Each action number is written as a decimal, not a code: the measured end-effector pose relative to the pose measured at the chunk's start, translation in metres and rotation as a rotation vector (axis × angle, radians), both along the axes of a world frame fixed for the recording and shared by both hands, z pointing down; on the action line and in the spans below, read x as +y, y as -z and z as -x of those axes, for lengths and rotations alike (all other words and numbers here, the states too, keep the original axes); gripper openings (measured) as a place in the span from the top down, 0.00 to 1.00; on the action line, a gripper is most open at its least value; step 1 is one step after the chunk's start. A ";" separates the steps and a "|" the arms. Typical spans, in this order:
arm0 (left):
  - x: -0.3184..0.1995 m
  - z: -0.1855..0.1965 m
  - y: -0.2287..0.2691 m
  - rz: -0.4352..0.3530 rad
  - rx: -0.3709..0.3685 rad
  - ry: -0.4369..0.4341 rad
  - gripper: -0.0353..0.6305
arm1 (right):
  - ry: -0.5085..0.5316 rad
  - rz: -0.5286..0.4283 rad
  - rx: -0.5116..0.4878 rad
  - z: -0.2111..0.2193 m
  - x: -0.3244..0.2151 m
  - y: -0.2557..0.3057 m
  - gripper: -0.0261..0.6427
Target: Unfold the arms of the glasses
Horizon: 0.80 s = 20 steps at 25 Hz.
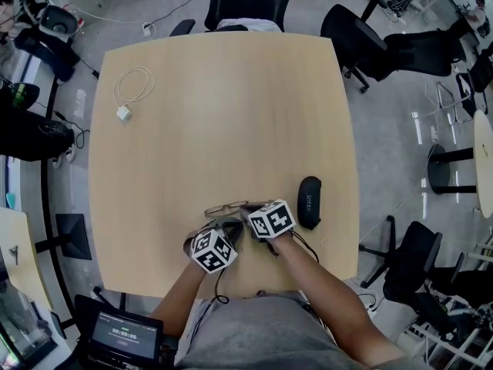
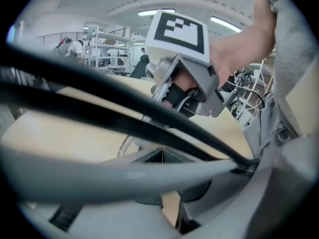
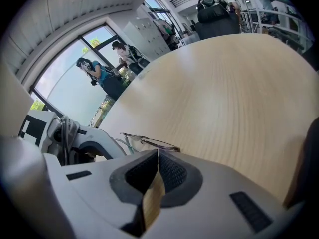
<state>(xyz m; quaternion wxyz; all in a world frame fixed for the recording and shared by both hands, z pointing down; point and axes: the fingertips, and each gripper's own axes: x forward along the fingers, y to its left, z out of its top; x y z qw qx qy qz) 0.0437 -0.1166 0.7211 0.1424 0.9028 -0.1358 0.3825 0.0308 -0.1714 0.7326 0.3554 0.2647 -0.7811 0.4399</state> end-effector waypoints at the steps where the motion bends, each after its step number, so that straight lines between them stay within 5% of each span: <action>1: -0.003 -0.001 0.004 -0.036 -0.006 -0.002 0.94 | -0.002 0.005 0.004 -0.001 0.000 0.001 0.95; 9: -0.006 -0.006 -0.015 -0.050 -0.146 -0.078 0.94 | -0.017 0.024 0.016 -0.001 -0.001 0.000 0.95; 20: 0.009 0.000 -0.015 0.087 -0.149 -0.143 0.94 | -0.026 0.040 0.017 0.001 -0.004 0.001 0.95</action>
